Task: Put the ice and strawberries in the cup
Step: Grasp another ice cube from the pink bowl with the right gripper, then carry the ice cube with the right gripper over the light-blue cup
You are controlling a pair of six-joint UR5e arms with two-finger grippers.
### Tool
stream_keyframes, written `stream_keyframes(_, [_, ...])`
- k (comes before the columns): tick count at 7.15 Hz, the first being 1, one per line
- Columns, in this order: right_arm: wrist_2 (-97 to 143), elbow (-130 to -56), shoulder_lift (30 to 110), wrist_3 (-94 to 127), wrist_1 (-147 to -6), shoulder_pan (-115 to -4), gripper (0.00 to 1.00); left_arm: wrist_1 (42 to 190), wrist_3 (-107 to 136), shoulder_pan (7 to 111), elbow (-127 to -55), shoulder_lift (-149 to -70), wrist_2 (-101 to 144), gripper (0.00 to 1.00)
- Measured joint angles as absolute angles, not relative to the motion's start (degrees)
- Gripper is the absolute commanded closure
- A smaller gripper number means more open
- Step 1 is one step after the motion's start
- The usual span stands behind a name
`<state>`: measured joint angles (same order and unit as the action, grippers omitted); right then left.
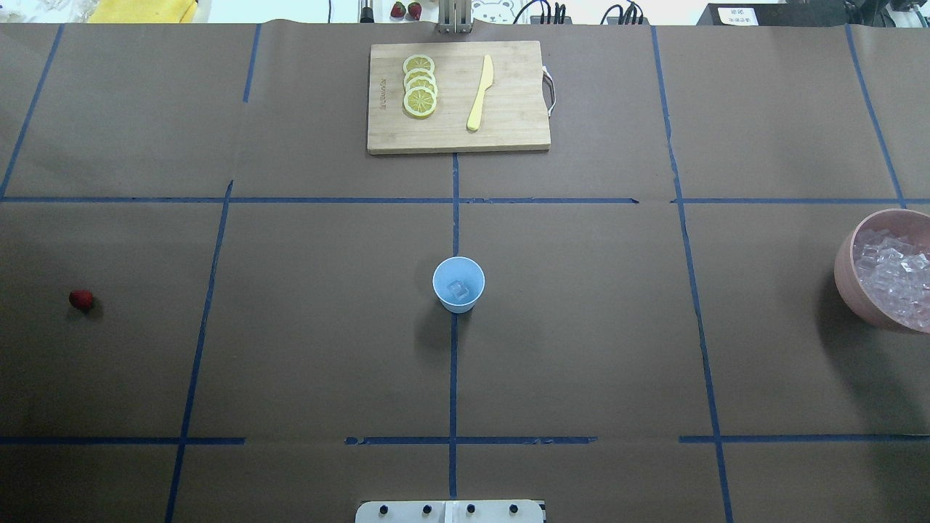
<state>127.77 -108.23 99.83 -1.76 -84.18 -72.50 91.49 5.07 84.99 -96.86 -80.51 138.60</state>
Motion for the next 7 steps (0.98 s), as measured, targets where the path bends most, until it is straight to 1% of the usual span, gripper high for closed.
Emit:
stream_keyframes(2, [129.9,-114.4,100.1,6.7,-86.8,-72.5,1.0,91.5,5.1,85.0,-96.9,-80.5,138.7,0.0])
stream_keyframes(4, [134.3,-118.5,97.2,21.9,-87.0,-68.8,1.0,91.5,5.0,85.0,-96.9,-80.5,138.7,0.0])
stream_keyframes(5, [134.9,-119.9,93.4,32.7,-86.9,-64.7,0.99,91.5,5.0,85.0,-96.9,-80.5,138.7,0.0])
stream_keyframes(7, [131.7,-120.6,82.5,56.3,-86.9,-53.9,0.99,91.5,5.1,85.0,-96.9,-80.5,138.8,0.0])
